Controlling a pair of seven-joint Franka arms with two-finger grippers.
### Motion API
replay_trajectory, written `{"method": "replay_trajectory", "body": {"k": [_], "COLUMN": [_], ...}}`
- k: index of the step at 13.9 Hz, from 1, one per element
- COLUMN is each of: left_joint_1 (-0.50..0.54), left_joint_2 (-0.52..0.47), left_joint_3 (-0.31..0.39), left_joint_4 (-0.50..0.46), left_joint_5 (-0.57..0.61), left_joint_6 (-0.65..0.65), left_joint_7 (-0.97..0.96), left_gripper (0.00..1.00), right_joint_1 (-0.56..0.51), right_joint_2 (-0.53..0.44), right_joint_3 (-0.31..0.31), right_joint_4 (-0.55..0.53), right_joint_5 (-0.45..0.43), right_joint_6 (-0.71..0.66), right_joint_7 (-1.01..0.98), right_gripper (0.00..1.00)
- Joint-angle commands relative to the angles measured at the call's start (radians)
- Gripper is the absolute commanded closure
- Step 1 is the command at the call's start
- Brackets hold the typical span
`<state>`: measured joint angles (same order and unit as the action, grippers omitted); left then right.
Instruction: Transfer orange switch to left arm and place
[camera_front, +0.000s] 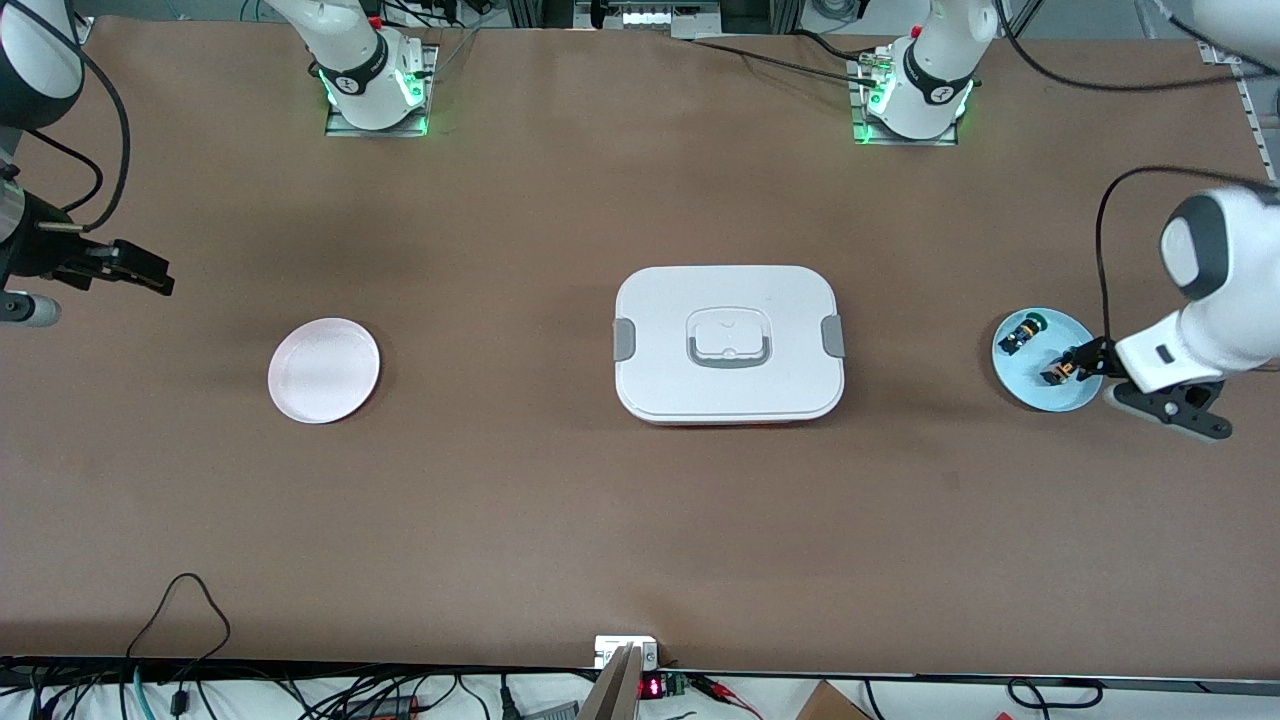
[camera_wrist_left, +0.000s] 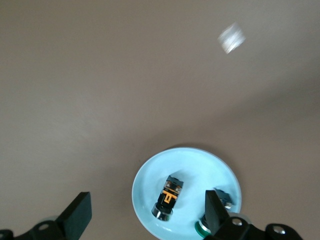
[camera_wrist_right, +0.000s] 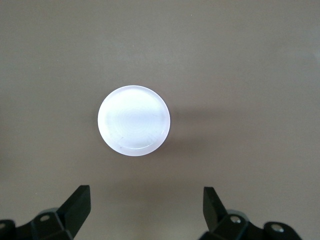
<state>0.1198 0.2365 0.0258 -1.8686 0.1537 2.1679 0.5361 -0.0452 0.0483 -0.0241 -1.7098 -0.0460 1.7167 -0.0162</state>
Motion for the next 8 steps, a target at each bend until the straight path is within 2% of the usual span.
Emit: {"method": "replay_trajectory", "body": {"k": [1, 4, 5, 6, 8], "left_joint_1": [-0.055, -0.068, -0.077, -0.078, -0.072], "left_joint_2": [-0.159, -0.305, -0.34, -0.367, -0.376], "left_joint_3": [0.006, 0.0, -0.004, -0.015, -0.03], "left_joint_4": [-0.003, 0.002, 0.005, 0.017, 0.06], "left_joint_5": [0.014, 0.009, 0.009, 0.006, -0.076], "left_joint_6": [-0.092, -0.167, -0.206, -0.256, -0.342], "left_joint_7": [-0.046, -0.12, -0.146, -0.192, -0.301], "left_gripper": [0.0, 0.0, 0.0, 0.0, 0.0], "right_joint_1": [0.001, 0.001, -0.001, -0.005, -0.008], "right_joint_2": [-0.081, -0.082, -0.081, -0.073, -0.05], "right_joint_3": [-0.005, -0.007, -0.008, -0.011, -0.014], "right_joint_4": [-0.109, -0.076, -0.059, -0.047, -0.027], "right_joint_5": [-0.002, 0.009, 0.038, 0.046, 0.048], "right_joint_6": [0.052, 0.018, -0.006, -0.011, -0.022], "right_joint_7": [-0.018, -0.011, -0.017, -0.021, -0.024], "right_gripper": [0.0, 0.0, 0.0, 0.0, 0.0]}}
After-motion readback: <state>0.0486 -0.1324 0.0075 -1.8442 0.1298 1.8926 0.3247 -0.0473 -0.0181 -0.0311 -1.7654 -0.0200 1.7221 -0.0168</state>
